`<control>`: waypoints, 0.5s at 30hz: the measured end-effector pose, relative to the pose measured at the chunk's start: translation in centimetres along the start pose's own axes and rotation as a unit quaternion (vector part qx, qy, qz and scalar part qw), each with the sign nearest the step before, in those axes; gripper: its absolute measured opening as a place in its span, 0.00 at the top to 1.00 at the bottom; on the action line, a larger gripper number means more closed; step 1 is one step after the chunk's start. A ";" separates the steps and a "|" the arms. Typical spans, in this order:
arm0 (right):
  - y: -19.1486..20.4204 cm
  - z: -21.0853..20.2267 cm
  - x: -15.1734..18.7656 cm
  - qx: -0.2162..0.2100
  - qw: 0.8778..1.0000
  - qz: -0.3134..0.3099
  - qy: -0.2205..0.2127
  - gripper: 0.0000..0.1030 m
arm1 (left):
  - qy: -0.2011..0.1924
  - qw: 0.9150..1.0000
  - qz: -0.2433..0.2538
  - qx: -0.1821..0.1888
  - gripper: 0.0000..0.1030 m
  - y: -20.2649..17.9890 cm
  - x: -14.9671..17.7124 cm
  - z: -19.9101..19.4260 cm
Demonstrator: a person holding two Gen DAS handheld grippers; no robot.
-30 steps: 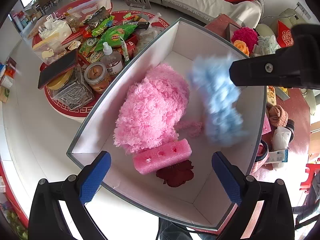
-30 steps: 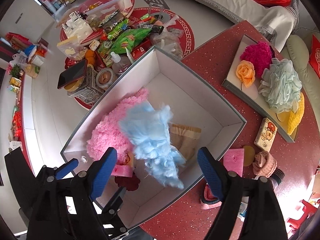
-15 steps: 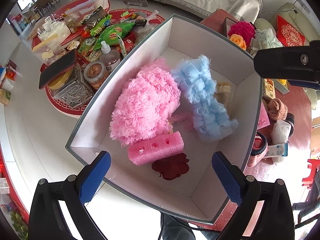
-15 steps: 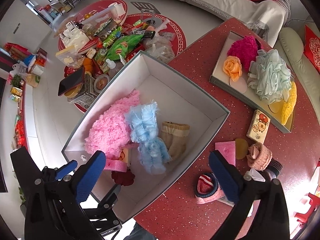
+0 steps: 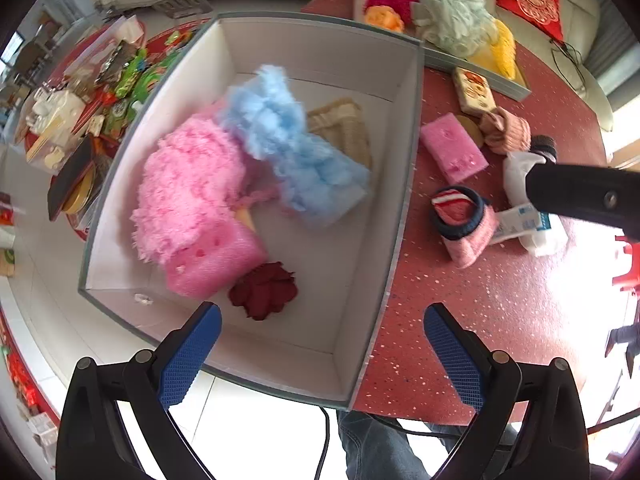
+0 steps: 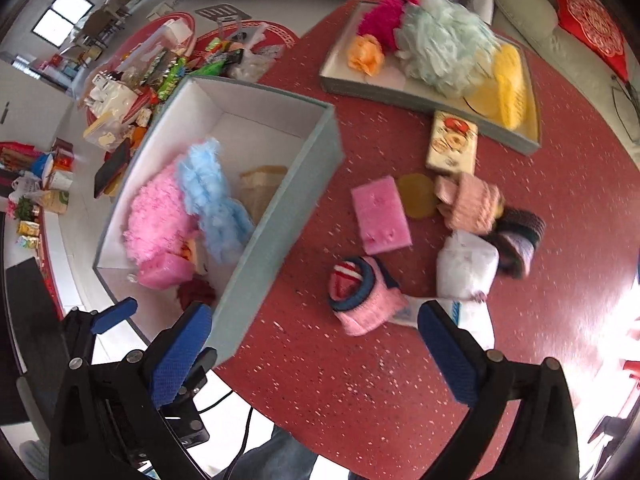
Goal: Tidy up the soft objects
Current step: 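Move both open tools back over the table toward the knit hat and white bundle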
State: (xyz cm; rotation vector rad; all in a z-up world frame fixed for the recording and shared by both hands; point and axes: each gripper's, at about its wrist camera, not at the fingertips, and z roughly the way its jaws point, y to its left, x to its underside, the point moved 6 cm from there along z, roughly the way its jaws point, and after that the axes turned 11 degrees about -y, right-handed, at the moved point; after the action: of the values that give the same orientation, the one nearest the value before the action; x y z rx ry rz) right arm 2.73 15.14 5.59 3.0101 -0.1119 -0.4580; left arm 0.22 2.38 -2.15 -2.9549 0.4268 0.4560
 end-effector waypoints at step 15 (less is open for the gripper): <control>-17.0 -1.6 11.7 0.067 0.978 0.198 0.028 0.00 | 0.049 0.995 0.029 0.085 0.01 -13.3 0.1 3.2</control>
State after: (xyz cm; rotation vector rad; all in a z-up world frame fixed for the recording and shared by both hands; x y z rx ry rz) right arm 15.39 31.11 1.91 3.0099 -0.7482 -0.3361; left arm 3.30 15.53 -4.17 -2.8133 0.5349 0.2677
